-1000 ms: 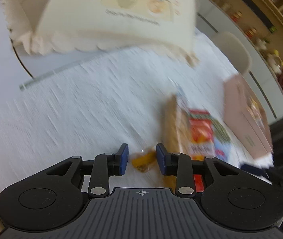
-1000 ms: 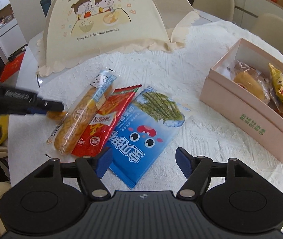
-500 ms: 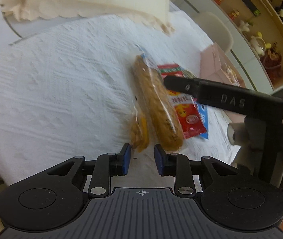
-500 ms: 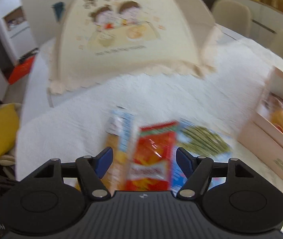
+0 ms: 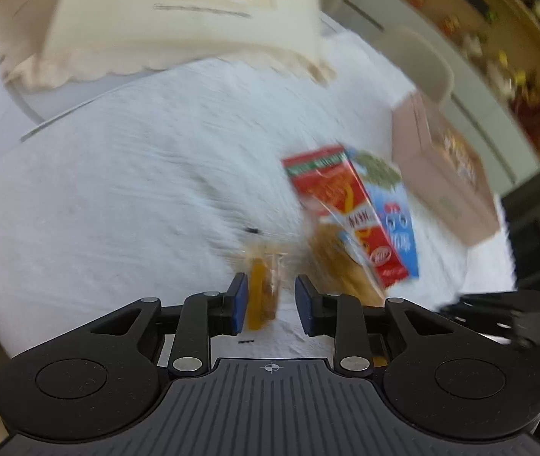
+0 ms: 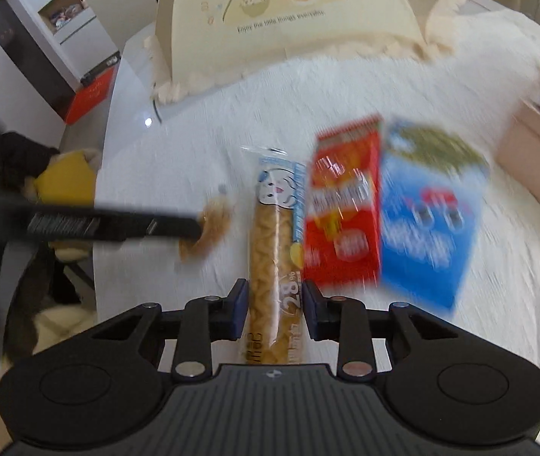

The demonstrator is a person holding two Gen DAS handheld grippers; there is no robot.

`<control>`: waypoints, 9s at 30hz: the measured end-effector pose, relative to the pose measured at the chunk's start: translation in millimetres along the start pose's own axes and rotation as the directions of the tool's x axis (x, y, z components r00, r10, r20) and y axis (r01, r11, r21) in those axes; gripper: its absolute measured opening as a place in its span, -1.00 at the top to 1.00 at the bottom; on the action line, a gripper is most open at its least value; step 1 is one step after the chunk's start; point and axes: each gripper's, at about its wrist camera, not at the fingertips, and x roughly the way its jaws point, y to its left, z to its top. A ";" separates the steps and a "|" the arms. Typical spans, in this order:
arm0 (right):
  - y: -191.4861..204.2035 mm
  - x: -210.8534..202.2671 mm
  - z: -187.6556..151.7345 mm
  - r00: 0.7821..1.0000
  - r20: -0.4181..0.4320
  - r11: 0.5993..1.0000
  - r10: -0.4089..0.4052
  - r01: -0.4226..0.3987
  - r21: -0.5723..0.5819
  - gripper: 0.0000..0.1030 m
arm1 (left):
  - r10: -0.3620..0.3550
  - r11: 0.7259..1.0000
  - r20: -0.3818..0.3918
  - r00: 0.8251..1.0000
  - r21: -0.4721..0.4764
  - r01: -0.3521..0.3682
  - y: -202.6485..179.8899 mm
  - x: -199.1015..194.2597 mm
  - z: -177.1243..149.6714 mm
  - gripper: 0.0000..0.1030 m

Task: Organize snacks

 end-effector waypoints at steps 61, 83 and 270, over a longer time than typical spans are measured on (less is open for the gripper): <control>-73.6 -64.6 -97.9 0.912 0.106 0.914 -0.396 0.380 0.143 -0.49 | -0.184 0.972 0.028 0.982 0.154 0.178 -88.6 -22.4 0.7 0.50; -93.6 -49.6 -133.1 0.879 0.114 0.858 -0.463 0.412 0.307 -0.94 | 0.047 0.854 -0.167 0.985 0.518 0.047 -195.0 105.2 -14.8 0.37; -128.6 -239.5 -57.0 0.747 0.391 0.816 -0.537 0.341 0.467 0.44 | -0.301 0.931 0.035 0.953 0.228 0.286 -167.2 58.8 95.9 -0.04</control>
